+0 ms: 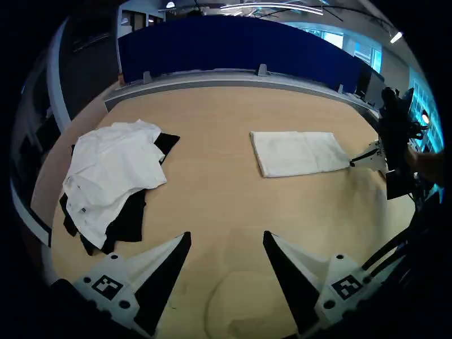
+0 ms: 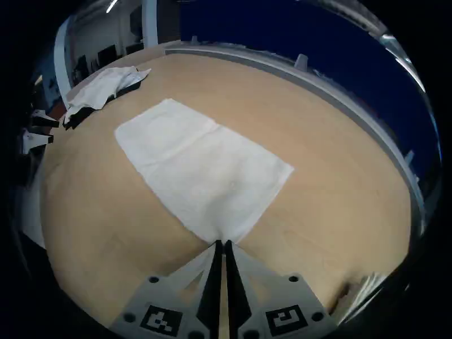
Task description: Fold towel
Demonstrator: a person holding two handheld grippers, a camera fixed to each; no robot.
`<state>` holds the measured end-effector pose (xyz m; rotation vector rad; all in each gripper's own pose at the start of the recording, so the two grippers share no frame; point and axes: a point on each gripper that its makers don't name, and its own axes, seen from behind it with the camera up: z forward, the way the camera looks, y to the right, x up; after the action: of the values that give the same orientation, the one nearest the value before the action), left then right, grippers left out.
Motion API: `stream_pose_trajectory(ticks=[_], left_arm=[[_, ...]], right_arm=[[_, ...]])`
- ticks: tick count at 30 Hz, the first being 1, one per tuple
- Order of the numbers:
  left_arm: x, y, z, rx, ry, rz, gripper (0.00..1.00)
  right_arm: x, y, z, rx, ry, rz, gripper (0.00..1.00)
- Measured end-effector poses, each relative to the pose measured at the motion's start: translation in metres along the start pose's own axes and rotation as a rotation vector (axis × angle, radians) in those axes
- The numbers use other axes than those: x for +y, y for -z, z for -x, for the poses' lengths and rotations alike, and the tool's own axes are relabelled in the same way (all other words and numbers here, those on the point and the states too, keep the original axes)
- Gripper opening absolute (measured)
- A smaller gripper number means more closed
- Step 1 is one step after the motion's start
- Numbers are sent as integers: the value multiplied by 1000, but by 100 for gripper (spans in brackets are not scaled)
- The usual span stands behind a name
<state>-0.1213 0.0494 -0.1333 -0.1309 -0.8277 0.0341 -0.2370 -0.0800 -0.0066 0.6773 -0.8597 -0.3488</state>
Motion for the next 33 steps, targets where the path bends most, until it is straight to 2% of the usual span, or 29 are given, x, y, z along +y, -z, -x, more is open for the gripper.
stream_pose_trajectory(ticks=[8,17,23,33], left_arm=[[1,3,-2,8,4,1,95],[4,11,0,12,18,7,95],[7,18,4,19,18,12,95],[9,28,1,41,33,18,95]], right_arm=[[-2,19,-33,40,36,0,4],[-11,35,-101,105,120,-3,4],[-23,38,-138,127,174,-14,4],[-41,33,-158,115,250,-30,4]])
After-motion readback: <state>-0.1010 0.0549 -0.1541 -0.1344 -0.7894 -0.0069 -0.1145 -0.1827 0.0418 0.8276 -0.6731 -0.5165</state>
